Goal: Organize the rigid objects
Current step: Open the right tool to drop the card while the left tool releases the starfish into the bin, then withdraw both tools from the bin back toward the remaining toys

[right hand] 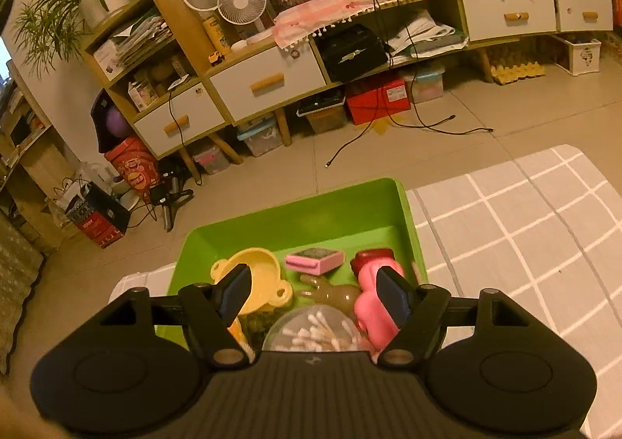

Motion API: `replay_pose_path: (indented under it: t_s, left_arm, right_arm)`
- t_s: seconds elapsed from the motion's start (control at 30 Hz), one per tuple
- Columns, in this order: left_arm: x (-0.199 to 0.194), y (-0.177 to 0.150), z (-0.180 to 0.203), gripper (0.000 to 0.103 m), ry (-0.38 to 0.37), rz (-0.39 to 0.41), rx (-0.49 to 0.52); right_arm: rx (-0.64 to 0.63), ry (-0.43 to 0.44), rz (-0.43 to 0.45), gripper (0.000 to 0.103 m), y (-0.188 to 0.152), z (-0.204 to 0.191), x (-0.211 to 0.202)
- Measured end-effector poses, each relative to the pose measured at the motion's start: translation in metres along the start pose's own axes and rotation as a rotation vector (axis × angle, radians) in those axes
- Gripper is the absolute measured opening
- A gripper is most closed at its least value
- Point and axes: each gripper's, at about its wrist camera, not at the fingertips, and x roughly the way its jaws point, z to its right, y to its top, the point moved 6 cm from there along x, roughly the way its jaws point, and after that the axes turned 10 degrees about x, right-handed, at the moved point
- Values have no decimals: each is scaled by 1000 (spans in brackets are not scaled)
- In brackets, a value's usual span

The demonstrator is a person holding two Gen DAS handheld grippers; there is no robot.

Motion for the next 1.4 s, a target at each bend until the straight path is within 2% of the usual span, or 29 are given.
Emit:
replay_pose_path:
  t_s: [0.43, 0.73, 1.2, 1.4]
  left_arm:
    - [-44, -14, 7, 101, 10, 18, 38]
    - [-64, -33, -5, 101, 26, 21, 36]
    - [-85, -64, -28, 101, 83, 27, 77]
    - [-85, -78, -36, 101, 100, 25, 88]
  right_arm:
    - [-5, 7, -4, 47, -21, 1, -50]
    - [-81, 12, -13, 48, -48, -3, -78]
    - [-189, 44, -3, 48, -93, -7, -92]
    - [-231, 50, 2, 53, -114, -2, -88]
